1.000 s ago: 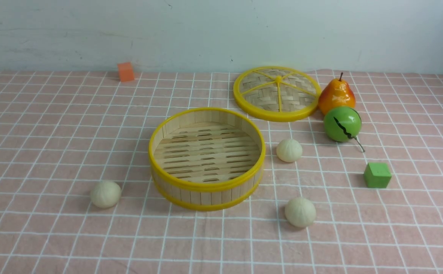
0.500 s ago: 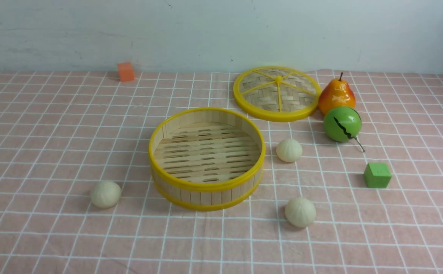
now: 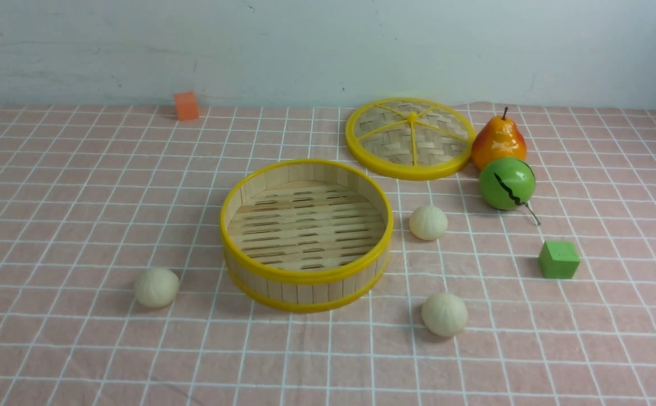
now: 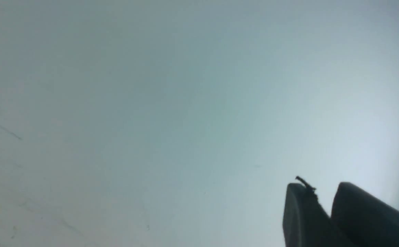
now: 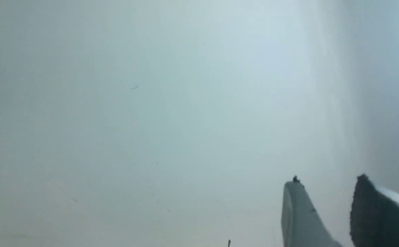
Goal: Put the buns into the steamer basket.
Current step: Use the left arm to grab a steamed stuffed bun
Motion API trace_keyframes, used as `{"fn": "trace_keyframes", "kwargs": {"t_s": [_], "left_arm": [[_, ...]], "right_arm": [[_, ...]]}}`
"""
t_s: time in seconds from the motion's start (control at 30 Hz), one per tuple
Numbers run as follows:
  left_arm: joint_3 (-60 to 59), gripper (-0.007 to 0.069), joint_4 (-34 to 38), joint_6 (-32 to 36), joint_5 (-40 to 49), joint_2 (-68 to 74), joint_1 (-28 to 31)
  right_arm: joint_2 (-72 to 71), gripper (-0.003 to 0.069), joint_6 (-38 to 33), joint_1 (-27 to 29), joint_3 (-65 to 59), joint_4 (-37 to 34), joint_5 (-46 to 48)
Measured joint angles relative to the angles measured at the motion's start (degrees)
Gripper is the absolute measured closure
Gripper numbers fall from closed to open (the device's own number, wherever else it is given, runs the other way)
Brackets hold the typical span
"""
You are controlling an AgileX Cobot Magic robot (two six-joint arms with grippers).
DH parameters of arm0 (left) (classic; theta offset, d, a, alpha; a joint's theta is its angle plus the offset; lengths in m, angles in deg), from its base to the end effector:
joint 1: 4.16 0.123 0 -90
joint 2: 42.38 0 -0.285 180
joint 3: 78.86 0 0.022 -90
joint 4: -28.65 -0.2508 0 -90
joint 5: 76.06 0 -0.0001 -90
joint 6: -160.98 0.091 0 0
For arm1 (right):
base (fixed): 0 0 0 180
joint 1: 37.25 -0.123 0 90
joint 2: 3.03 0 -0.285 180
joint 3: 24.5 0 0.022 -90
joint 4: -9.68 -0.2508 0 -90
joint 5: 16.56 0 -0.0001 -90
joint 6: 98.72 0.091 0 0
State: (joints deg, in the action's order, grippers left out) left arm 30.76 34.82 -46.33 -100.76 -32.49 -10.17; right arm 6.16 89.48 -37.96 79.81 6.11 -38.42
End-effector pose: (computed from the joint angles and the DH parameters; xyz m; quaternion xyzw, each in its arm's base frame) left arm 0.0381 0.0001 0.2872 -0.1280 0.4496 -0.2847 0.8369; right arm 0.0477 -0.0015 0.2539 0.0591 0.5196 0.0847 0.8481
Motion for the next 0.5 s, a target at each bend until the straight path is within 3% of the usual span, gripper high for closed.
{"fn": "trace_keyframes", "kwargs": {"t_s": [0.07,0.1,0.17,0.2,0.43,0.47,0.5], "left_arm": [[7.3,0.0638,-2.2,1.8,4.8,5.1,0.0],[8.0,0.0638,-2.2,2.1,5.3,5.1,0.0],[17.5,0.0638,-4.9,5.8,12.0,13.2,0.0],[20.5,0.0638,-5.7,7.7,13.6,16.5,0.0],[31.3,0.0638,-7.2,14.8,18.7,38.1,0.0],[35.1,0.0638,-7.0,15.0,27.8,46.1,0.0],[35.5,0.0638,-6.9,15.0,29.0,46.9,0.0]], "right_arm": [[3.7,0.0533,0.0,0.0,4.6,0.1,1.2],[4.1,0.0542,0.0,0.0,5.1,0.1,1.4],[10.1,0.0653,0.1,0.0,11.5,2.1,6.2],[12.9,0.0669,-0.1,0.0,14.6,3.6,9.7],[31.5,0.0664,-0.7,-0.3,30.4,13.3,34.1],[37.0,0.0664,-0.7,-1.1,33.2,13.9,41.7],[38.2,0.0664,-0.7,-1.3,33.8,13.9,43.2]]}}
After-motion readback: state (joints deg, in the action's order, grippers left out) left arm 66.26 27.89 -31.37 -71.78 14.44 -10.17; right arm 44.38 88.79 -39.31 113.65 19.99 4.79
